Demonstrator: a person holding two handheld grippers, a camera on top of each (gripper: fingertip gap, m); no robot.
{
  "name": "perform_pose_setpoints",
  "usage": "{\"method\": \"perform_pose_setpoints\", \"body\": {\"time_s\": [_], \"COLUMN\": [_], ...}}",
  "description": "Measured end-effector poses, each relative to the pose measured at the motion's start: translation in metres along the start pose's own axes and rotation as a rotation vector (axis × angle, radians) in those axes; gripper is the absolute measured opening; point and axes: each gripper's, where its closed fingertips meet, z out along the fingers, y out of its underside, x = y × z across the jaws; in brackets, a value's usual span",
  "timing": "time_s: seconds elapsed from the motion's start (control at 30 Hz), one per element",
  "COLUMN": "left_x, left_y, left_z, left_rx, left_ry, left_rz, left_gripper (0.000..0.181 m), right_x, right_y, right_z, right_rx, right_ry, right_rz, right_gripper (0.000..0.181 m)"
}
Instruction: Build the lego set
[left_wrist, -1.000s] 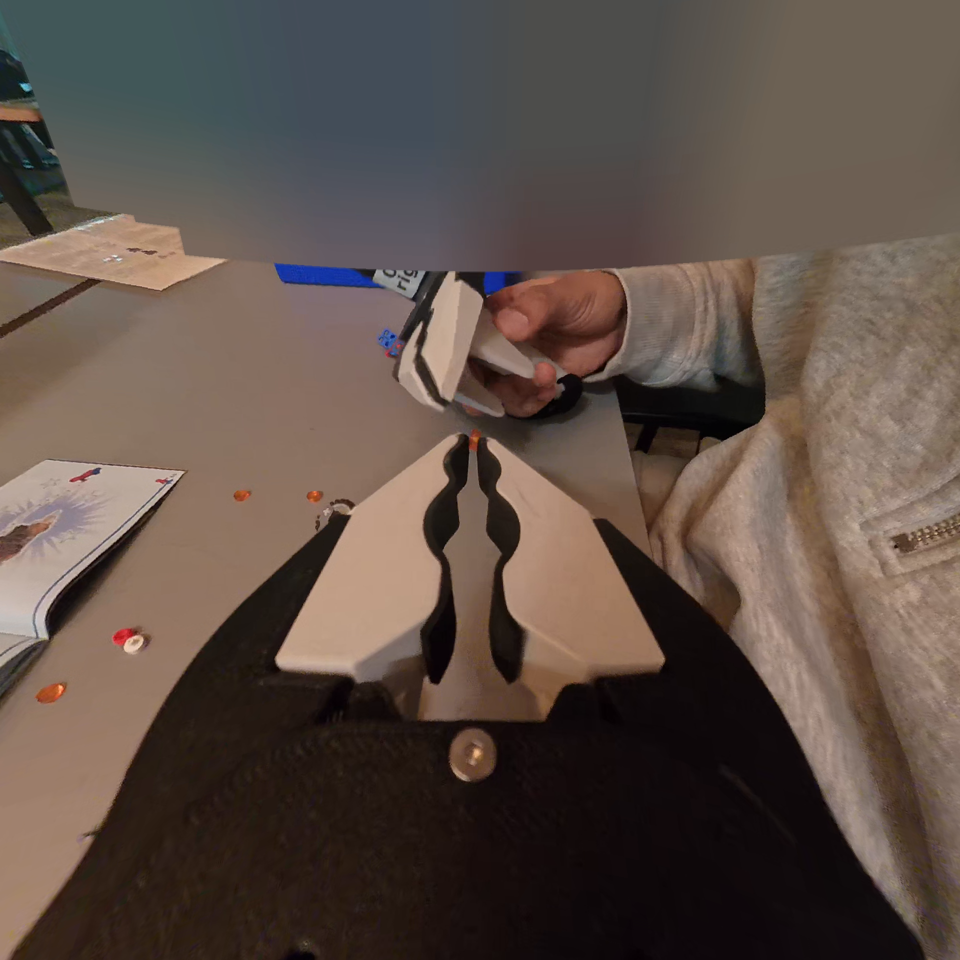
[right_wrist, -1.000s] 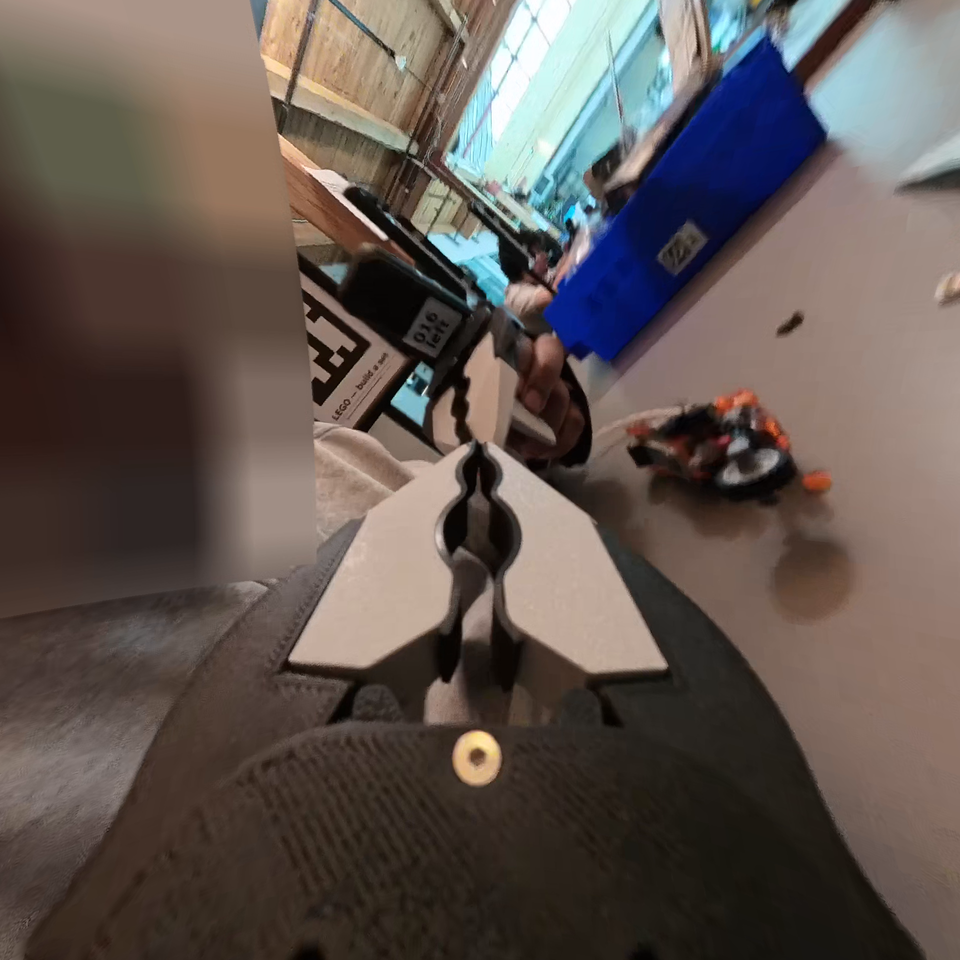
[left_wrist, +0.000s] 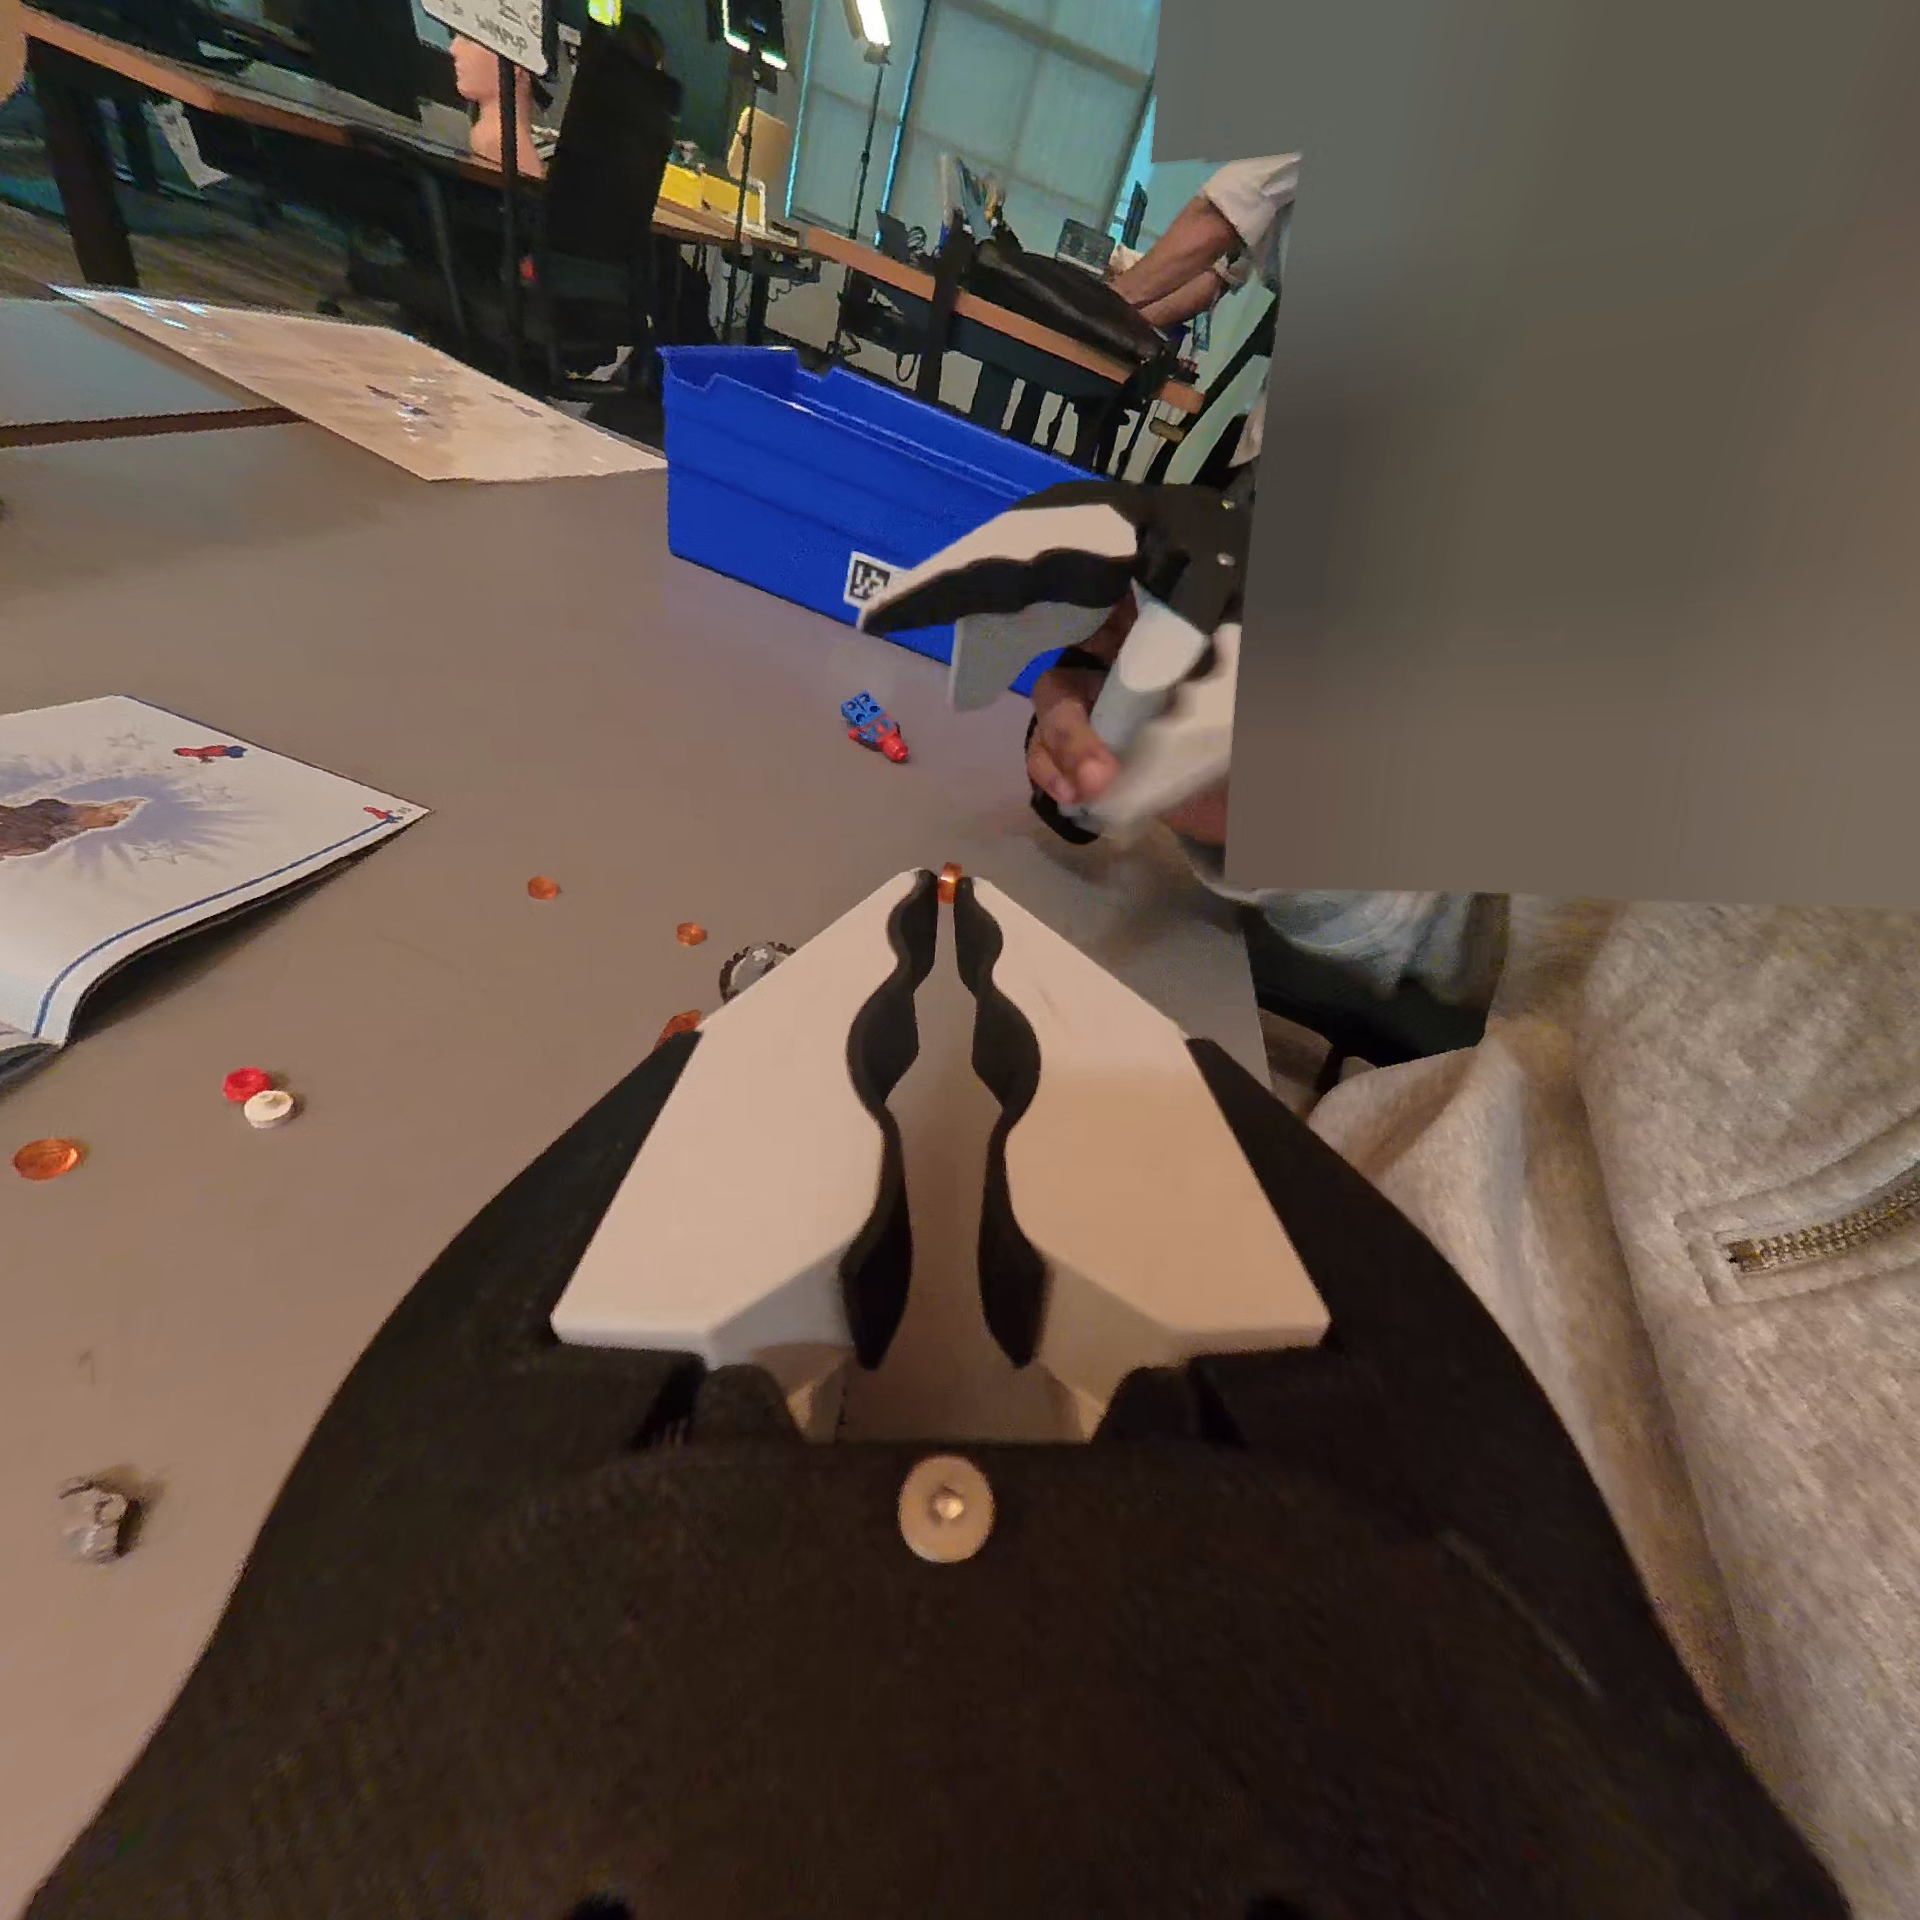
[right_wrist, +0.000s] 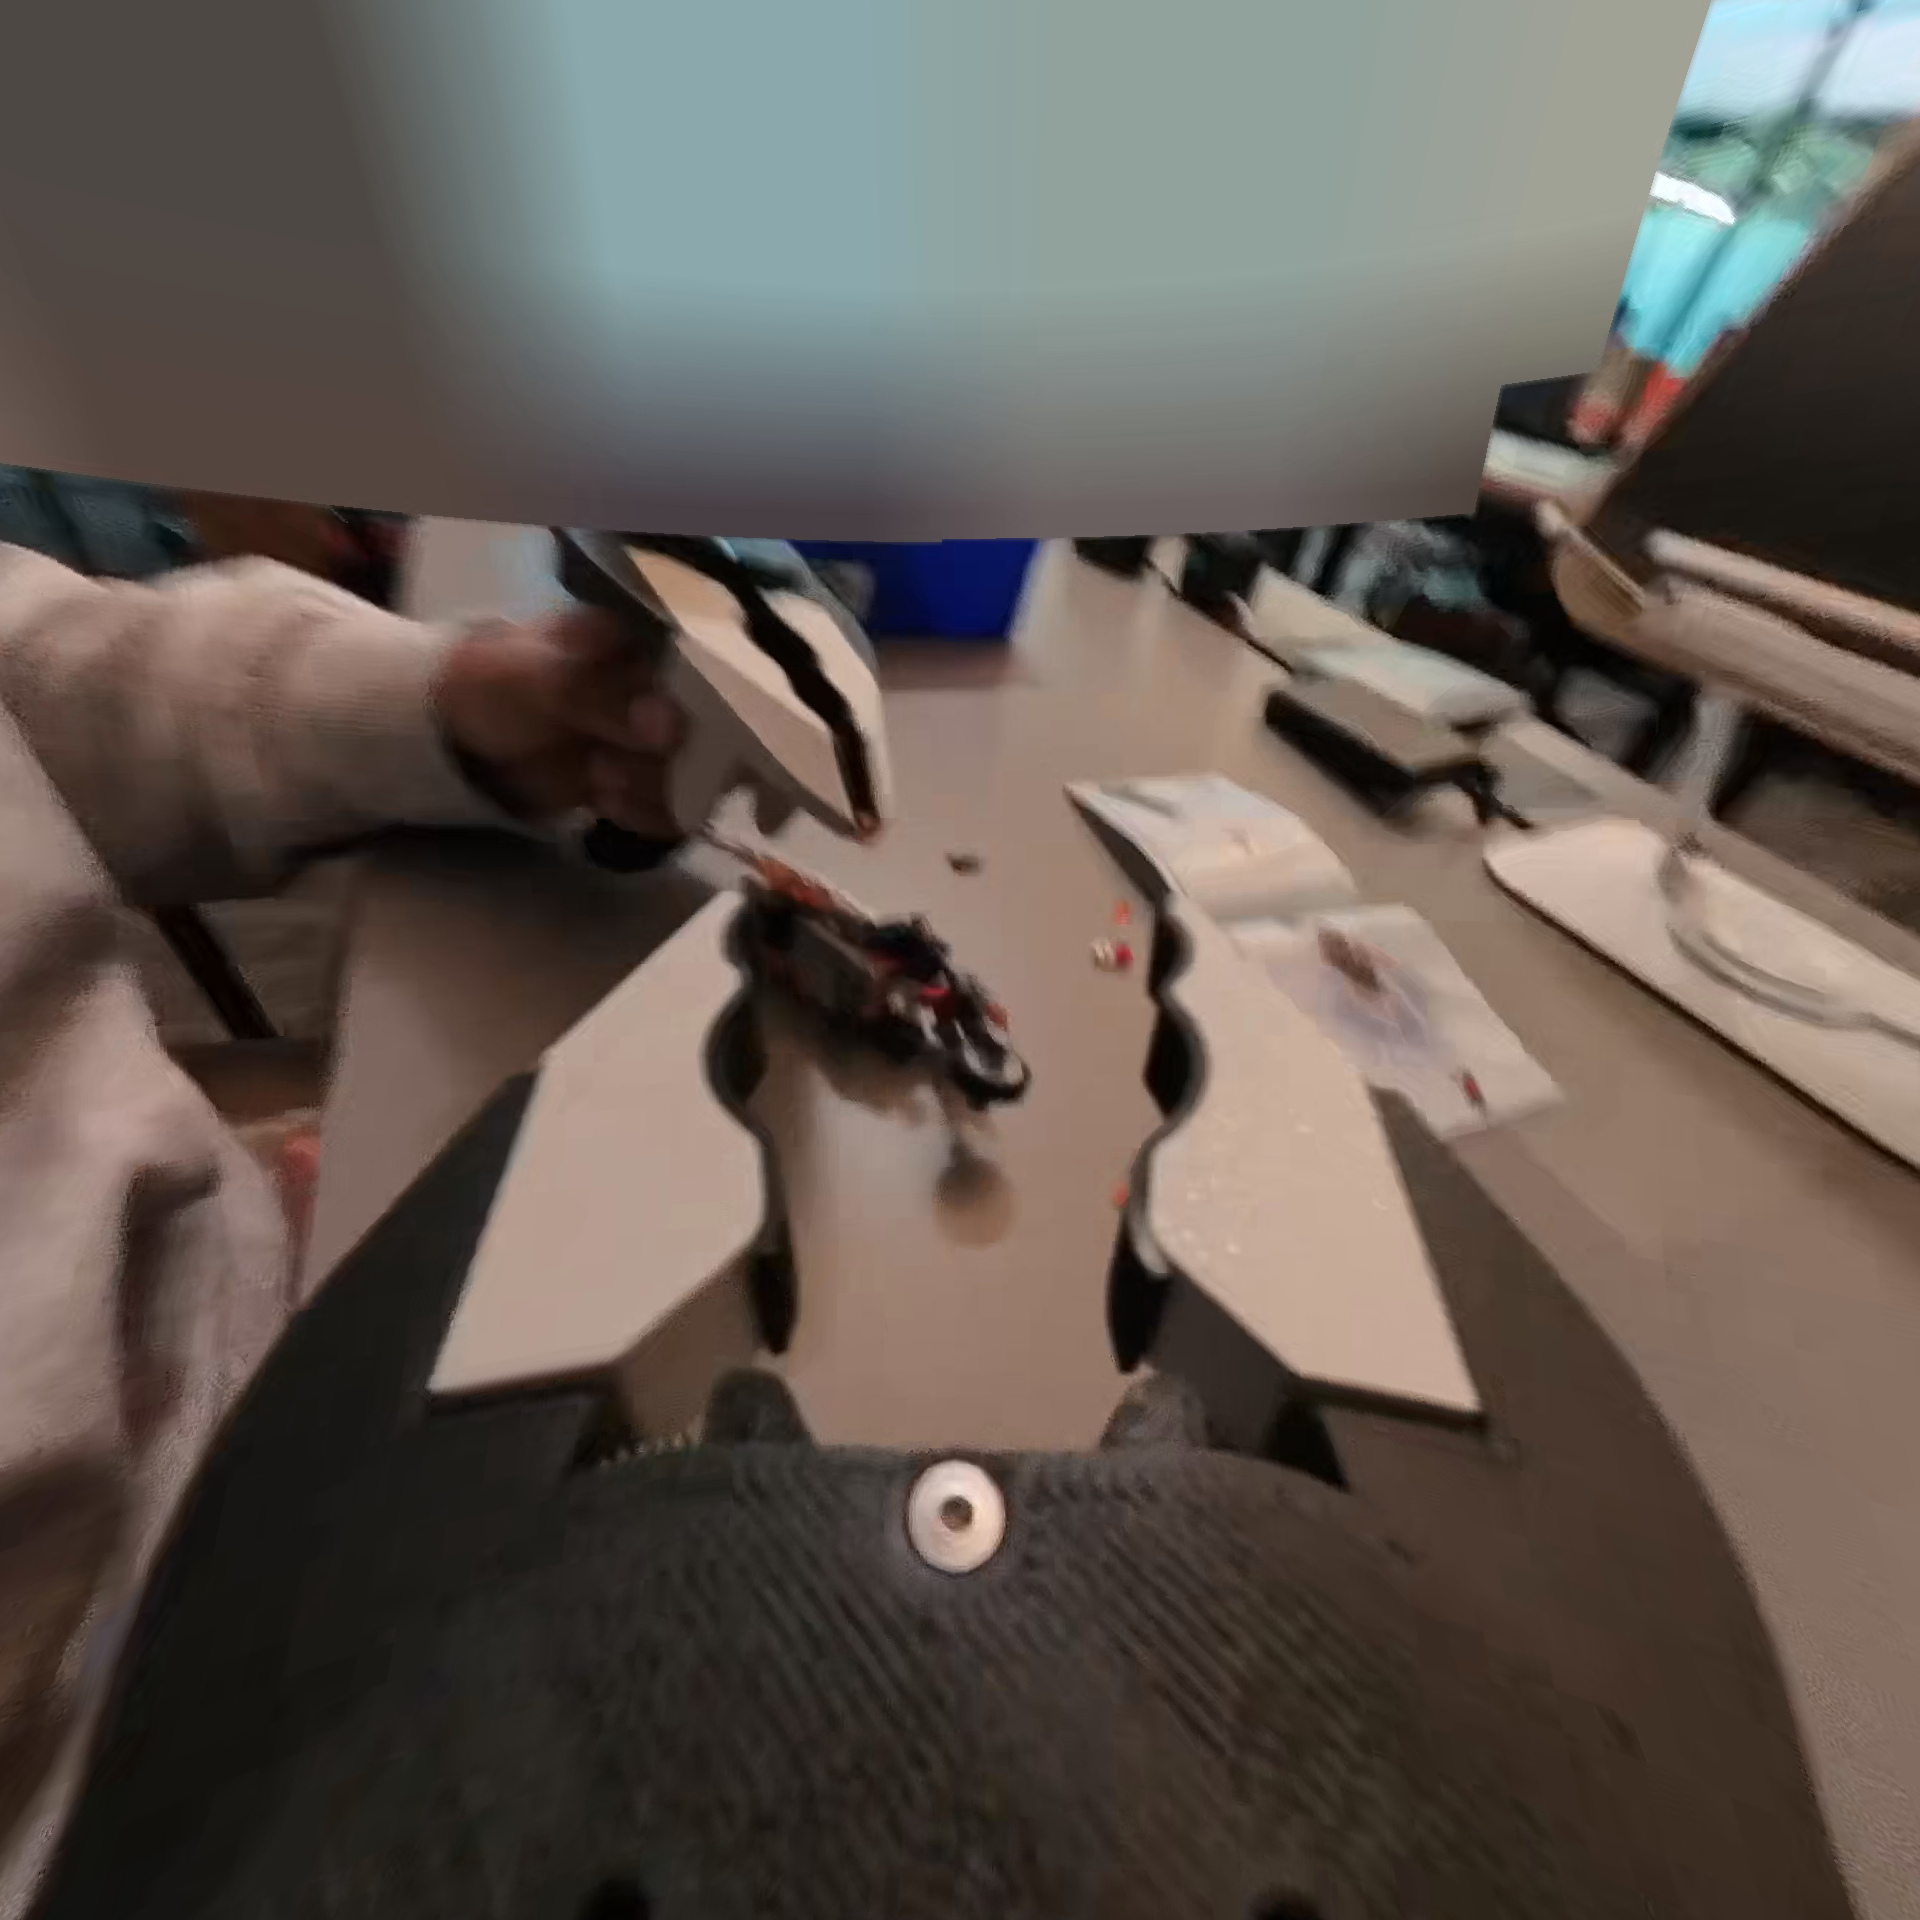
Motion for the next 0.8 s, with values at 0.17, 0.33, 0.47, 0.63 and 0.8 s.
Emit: {"method": "perform_pose_setpoints", "body": {"time_s": [0.17, 0.33, 0.47, 0.63, 0.8], "left_x": [-0.001, -0.013, -0.016, -0.013, -0.011], "left_y": [-0.007, -0.014, -0.014, -0.013, -0.012], "left_z": [-0.003, -0.013, -0.015, -0.013, -0.011], "left_rx": [0.079, 0.134, 0.139, 0.132, 0.124], "left_ry": [0.038, -0.003, -0.02, -0.011, -0.001], "left_rz": [-0.072, -0.091, -0.086, -0.079, -0.073], "left_gripper": [0.001, 0.001, 0.0, 0.0, 0.0], "right_x": [-0.006, -0.015, -0.019, -0.017, -0.023], "right_y": [-0.03, -0.011, -0.01, -0.004, -0.002], "right_z": [0.004, 0.033, 0.047, 0.051, 0.055], "right_rx": [0.142, 0.046, 0.067, 0.059, 0.043], "right_ry": [-0.185, -0.402, -0.492, -0.458, -0.481], "right_rz": [0.056, -0.016, 0.066, 0.081, 0.087], "right_gripper": [0.026, 0.005, 0.005, 0.006, 0.0]}}
